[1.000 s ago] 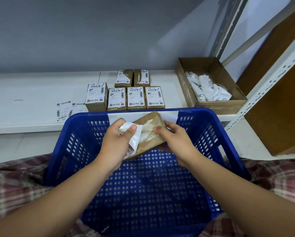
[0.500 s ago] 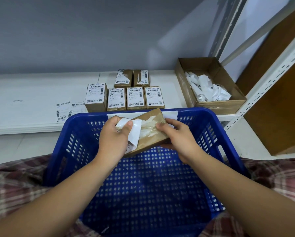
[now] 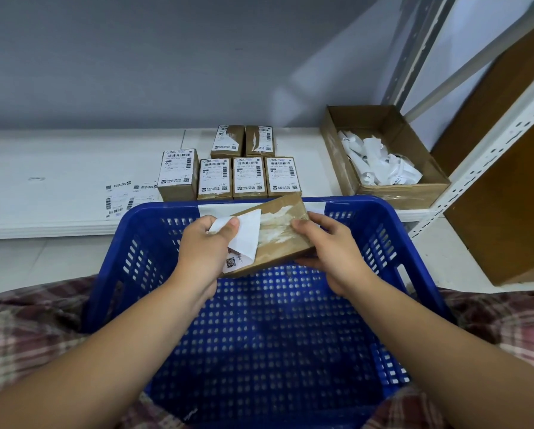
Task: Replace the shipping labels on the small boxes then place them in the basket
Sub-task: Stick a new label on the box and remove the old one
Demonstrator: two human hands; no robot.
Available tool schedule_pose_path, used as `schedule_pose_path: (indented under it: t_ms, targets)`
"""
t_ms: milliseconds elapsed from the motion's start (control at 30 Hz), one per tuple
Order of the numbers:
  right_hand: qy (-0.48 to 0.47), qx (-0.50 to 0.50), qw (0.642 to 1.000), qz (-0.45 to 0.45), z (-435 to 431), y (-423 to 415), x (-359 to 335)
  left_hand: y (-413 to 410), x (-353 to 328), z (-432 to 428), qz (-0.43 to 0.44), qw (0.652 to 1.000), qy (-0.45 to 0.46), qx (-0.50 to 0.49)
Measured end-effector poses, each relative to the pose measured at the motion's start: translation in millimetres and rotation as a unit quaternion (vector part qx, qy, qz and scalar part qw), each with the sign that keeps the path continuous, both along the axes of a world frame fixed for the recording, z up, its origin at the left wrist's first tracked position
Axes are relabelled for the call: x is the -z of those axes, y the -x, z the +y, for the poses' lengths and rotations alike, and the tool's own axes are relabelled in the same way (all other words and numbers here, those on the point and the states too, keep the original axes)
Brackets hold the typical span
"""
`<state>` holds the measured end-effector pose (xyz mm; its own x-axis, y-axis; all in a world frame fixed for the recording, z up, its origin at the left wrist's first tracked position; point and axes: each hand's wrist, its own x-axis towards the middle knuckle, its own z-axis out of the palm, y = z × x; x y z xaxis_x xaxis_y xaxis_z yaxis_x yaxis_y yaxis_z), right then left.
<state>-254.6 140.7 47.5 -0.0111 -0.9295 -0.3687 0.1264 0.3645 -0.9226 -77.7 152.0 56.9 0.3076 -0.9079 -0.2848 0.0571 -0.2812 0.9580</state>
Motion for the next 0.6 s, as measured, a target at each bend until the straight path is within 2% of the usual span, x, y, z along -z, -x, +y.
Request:
schedule_pose_path:
  t_ms: [600]
  targets:
    - [0.004,0.01,1.0,-0.015,-2.0,3.4,2.7,0.0,-3.4,0.6,0.038,0.999,0.001,-0.029]
